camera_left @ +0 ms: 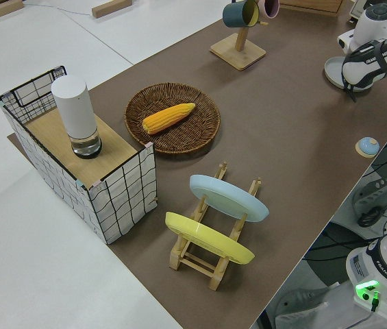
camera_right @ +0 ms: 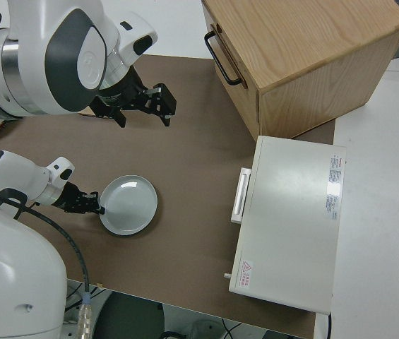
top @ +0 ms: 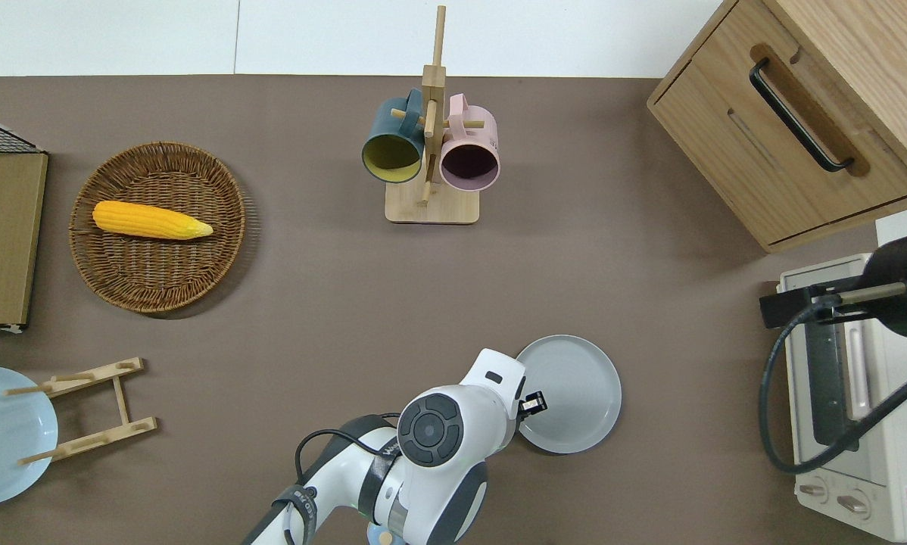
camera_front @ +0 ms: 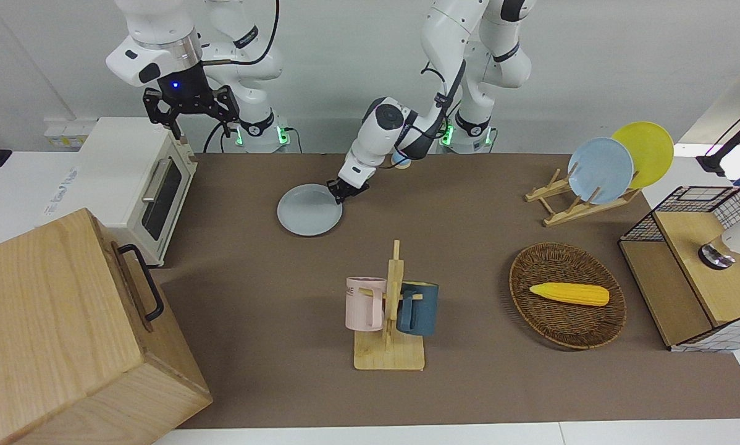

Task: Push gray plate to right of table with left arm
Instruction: 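Lift the left gripper off the plate and pull it back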

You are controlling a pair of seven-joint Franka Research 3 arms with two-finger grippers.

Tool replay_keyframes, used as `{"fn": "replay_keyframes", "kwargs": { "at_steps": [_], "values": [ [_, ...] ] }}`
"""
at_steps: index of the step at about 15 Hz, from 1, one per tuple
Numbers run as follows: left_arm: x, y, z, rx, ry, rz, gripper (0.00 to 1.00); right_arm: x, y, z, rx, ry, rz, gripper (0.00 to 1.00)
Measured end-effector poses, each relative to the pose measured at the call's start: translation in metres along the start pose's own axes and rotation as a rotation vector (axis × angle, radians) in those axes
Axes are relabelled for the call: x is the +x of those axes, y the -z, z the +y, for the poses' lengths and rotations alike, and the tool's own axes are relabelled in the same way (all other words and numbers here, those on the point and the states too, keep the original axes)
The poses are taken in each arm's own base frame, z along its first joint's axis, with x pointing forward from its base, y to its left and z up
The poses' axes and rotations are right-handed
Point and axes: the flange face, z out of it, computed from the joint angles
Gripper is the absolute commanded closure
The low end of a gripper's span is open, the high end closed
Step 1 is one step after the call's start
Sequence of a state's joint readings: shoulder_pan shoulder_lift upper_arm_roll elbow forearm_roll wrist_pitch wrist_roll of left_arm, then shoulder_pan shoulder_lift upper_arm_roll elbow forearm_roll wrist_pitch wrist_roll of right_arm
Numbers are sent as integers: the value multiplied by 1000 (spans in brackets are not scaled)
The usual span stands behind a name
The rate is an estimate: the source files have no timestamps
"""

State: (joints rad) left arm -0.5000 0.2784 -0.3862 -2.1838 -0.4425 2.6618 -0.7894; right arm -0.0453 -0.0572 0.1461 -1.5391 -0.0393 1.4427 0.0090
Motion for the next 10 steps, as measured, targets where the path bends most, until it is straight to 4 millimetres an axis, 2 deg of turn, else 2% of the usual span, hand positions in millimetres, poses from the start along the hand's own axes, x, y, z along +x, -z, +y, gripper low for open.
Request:
{"fn": "replay_keyframes", "kwargs": {
  "at_steps": [1,3,5,8,9,10],
  "values": [
    [0,1,1,0,1,-2,30,0,0,0,0,0,0,5],
    [2,4,1,16,9,-21,19,0,0,0,0,0,0,5],
    [7,15,-1,41,19,-47,15,0,0,0,0,0,0,5],
    [26,42,-10,79,29,-72,13,0,0,0,0,0,0,5],
    [36,54,-15,90,30,-81,13,0,0,0,0,0,0,5],
    [54,74,-23,105,29,-99,13,0,0,0,0,0,0,5]
  ]
}}
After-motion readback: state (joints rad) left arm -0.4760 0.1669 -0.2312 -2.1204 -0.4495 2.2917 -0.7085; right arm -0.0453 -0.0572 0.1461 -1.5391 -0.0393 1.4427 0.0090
